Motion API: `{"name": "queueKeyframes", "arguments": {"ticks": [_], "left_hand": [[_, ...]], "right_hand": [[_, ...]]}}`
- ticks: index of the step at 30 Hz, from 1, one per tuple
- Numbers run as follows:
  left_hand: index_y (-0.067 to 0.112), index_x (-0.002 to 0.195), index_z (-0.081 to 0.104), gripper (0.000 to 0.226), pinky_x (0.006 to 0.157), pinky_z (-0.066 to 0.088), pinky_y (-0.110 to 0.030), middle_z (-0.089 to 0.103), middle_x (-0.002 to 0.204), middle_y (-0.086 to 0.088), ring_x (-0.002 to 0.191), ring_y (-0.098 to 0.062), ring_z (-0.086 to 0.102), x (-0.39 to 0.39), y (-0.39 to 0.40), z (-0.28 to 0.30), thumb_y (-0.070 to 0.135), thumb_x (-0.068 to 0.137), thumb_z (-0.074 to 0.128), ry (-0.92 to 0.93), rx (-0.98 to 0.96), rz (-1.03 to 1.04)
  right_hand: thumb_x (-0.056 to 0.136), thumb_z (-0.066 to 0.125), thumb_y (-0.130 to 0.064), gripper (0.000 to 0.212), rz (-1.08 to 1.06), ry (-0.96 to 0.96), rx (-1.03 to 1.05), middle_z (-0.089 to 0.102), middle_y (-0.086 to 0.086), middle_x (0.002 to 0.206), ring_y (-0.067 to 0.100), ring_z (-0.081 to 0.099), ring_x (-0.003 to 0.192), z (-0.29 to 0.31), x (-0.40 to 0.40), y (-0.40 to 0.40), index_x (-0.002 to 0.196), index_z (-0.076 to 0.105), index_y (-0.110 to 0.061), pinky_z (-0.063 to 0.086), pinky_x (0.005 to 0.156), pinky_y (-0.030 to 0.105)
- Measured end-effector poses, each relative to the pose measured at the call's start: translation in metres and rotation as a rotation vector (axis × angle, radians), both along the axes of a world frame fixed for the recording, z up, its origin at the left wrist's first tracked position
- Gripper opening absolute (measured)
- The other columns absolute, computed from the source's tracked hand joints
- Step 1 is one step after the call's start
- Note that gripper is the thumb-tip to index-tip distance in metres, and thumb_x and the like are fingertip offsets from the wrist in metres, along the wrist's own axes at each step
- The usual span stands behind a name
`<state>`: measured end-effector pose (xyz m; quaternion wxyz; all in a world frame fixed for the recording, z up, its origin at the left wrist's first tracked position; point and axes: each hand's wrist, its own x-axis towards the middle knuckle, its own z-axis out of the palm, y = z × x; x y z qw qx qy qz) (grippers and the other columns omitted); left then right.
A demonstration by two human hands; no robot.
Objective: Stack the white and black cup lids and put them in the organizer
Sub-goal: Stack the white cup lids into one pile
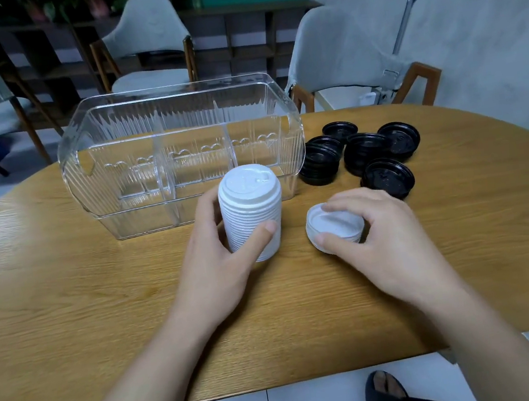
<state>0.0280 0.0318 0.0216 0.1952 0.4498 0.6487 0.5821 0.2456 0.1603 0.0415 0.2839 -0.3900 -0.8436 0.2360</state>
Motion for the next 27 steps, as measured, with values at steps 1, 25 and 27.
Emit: {"name": "queueKeyframes", "arguments": {"ticks": [1, 25, 27], "left_hand": [[0.035, 0.156, 0.051, 0.072, 0.122, 0.05, -0.042, 0.065, 0.151, 0.025, 0.139, 0.003, 0.062, 0.0, 0.0, 0.0, 0.039, 0.095, 0.089, -0.002, -0.004, 0.009], [0.028, 0.148, 0.06, 0.067, 0.121, 0.052, -0.045, 0.072, 0.144, 0.016, 0.138, -0.006, 0.066, 0.001, -0.004, 0.002, 0.034, 0.09, 0.093, 0.015, 0.003, -0.051], [0.028, 0.148, 0.06, 0.067, 0.12, 0.052, -0.045, 0.073, 0.144, 0.016, 0.138, -0.006, 0.067, 0.001, -0.005, 0.002, 0.033, 0.089, 0.093, 0.002, 0.0, -0.055]], "right_hand": [[0.084, 0.086, -0.055, 0.043, 0.007, -0.058, 0.047, 0.069, -0.024, 0.126, 0.005, 0.057, 0.127, -0.005, 0.002, 0.0, 0.12, 0.081, -0.032, 0.036, 0.123, 0.045], [0.08, 0.098, -0.029, 0.023, -0.055, 0.008, 0.045, 0.073, -0.017, 0.086, 0.009, 0.067, 0.09, -0.002, 0.001, -0.007, 0.077, 0.075, -0.028, 0.052, 0.086, 0.032], [0.079, 0.098, -0.035, 0.023, -0.051, 0.036, 0.007, 0.074, -0.016, 0.086, 0.005, 0.068, 0.088, 0.0, 0.003, -0.009, 0.075, 0.076, -0.028, 0.049, 0.082, 0.023]]}}
